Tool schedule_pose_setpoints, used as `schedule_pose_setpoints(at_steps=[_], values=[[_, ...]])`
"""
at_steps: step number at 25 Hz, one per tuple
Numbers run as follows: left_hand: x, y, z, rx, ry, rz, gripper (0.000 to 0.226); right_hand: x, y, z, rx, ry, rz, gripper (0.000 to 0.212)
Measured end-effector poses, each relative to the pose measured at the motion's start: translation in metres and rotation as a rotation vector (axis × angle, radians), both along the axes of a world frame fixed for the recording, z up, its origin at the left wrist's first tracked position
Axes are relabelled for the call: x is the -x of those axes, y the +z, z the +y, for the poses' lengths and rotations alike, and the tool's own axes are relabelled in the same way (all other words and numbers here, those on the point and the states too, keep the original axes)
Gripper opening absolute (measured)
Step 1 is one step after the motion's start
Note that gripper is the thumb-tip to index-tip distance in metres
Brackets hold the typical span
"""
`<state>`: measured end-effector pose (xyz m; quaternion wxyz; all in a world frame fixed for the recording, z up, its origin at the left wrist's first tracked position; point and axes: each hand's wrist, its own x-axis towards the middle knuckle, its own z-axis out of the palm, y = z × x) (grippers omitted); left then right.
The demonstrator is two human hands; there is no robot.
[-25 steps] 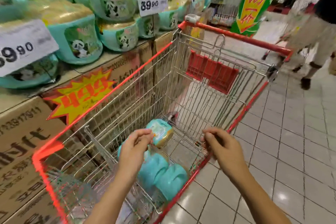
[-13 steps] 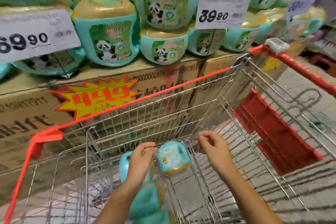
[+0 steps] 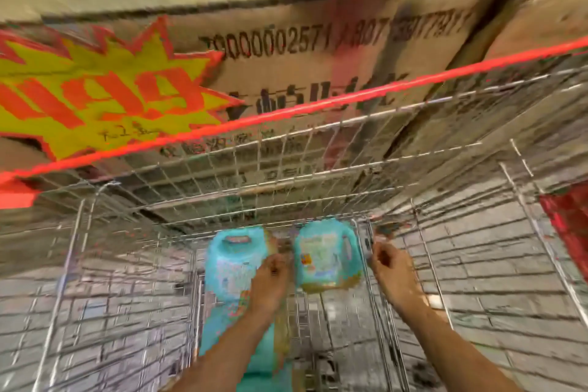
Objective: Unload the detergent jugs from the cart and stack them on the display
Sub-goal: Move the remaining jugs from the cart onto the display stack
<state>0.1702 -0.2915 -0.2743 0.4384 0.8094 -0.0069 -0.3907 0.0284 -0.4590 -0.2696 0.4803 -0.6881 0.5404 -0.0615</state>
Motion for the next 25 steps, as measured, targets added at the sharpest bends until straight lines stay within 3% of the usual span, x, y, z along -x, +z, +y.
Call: schedule_pose_setpoints(at_steps=[3, 6, 9, 12, 17, 19, 22, 25], values=[[0.009, -0.052, -0.018, 0.045, 0.074, 0.091, 0.021, 0.004, -0.068, -0.004, -0.155, -0.052, 0.062, 0.022], [0.005, -0.1, -0.035, 0.049, 0.125, 0.095, 0.021, 0.002, -0.119, -0.004, -0.307, -0.144, -0.09, 0.033], [0.009, -0.131, -0.045, -0.034, 0.059, 0.131, 0.02, 0.001, -0.157, -0.001, -0.367, -0.141, -0.187, 0.028], [0.015, -0.156, -0.052, 0.012, 0.099, 0.197, 0.02, 0.004, -0.181, 0.005, -0.401, -0.22, -0.244, 0.028], [0.016, -0.172, -0.049, 0.137, 0.143, 0.385, 0.021, 0.009, -0.182, 0.006, -0.539, -0.256, -0.216, 0.062], [0.018, -0.175, -0.047, 0.153, 0.121, 0.347, 0.045, 0.008, -0.172, 0.008, -0.528, -0.273, -0.22, 0.056], [0.021, -0.166, -0.034, 0.202, -0.092, 0.27, 0.09, 0.015, -0.151, 0.012, -0.492, -0.291, -0.281, 0.027], [0.024, -0.15, -0.015, 0.223, -0.355, 0.333, 0.128, 0.033, -0.13, 0.008, -0.447, -0.205, -0.352, 0.033]])
